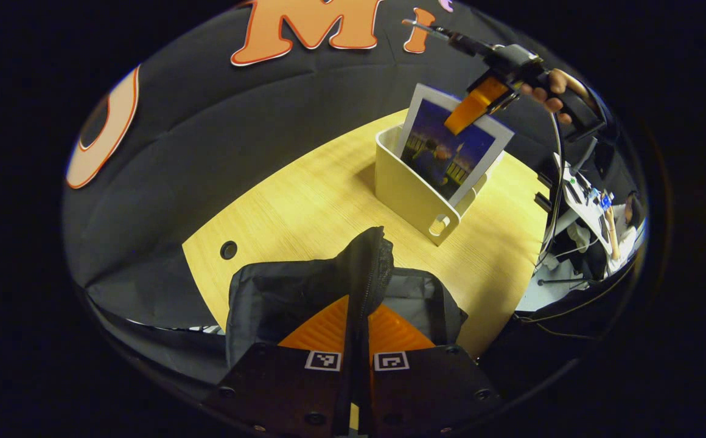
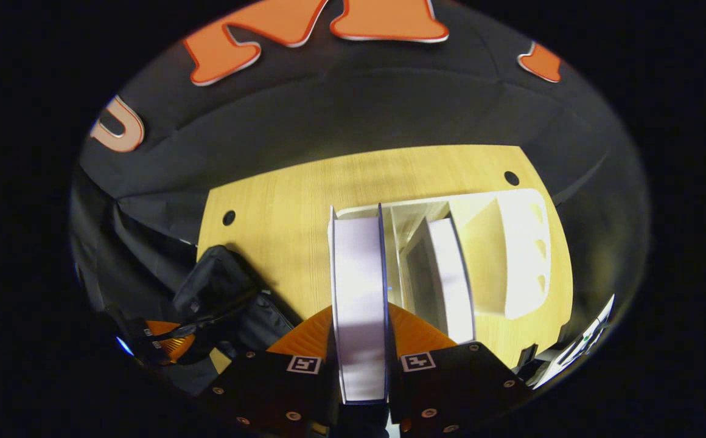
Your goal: Open the schoolbag, grab two books from the bookshelf and put them into the schoolbag.
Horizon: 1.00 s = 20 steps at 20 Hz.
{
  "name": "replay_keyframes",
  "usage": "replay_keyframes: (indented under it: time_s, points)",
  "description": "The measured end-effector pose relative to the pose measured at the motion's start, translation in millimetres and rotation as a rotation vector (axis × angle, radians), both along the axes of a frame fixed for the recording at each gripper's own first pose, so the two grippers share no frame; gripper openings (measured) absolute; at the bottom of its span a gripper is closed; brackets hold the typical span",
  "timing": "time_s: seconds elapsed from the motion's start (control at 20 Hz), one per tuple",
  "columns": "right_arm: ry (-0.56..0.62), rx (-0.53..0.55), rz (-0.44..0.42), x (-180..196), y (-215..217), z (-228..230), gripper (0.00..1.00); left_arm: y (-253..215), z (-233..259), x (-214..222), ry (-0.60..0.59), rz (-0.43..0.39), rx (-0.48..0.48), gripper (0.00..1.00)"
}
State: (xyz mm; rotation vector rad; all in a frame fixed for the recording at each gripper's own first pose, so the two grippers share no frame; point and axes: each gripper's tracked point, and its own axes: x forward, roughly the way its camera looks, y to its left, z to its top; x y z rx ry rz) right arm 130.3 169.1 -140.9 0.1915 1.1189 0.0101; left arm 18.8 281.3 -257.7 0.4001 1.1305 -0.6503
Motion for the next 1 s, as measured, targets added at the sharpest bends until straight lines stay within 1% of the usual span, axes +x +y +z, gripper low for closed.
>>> replay_keyframes:
  time_s: [0.25, 0.35, 0.45, 0.6, 0.7, 0.85, 0.9, 1.0]
  points:
    - [-0.113, 0.051, -0.124, -53.5, -22.2, 60.9, 0.32, 5.5, 4.7, 4.8, -0.011, -0.058, -0.017, 0.06]
    - [-0.15, 0.055, -0.163, -77.1, -29.2, 73.5, 0.31, 6.6, 5.5, 4.8, -0.012, -0.07, -0.027, 0.06]
    - [-0.168, 0.093, -0.196, -98.6, -24.7, 73.9, 0.32, 6.0, 6.9, 2.9, -0.009, -0.081, -0.037, 0.06]
    - [-0.168, 0.2, -0.22, -125.9, -2.1, 61.7, 0.32, 0.8, 7.3, -1.0, -0.003, -0.099, -0.055, 0.06]
    - [-0.167, 0.301, -0.226, -133.8, 19.6, 46.6, 0.32, -1.9, 8.9, -2.7, -0.002, -0.1, -0.062, 0.06]
    - [-0.153, 0.451, -0.23, -145.3, 53.2, 26.7, 0.32, -3.4, 7.3, -1.4, -0.001, -0.065, -0.074, 0.06]
    - [-0.143, 0.483, -0.227, -153.6, 63.1, 15.2, 0.31, -3.1, 6.9, -3.3, 0.002, -0.055, -0.079, 0.06]
    - [-0.124, 0.533, -0.22, -154.9, 84.1, -4.8, 0.32, -5.2, 8.7, -3.4, -0.001, -0.045, -0.082, 0.06]
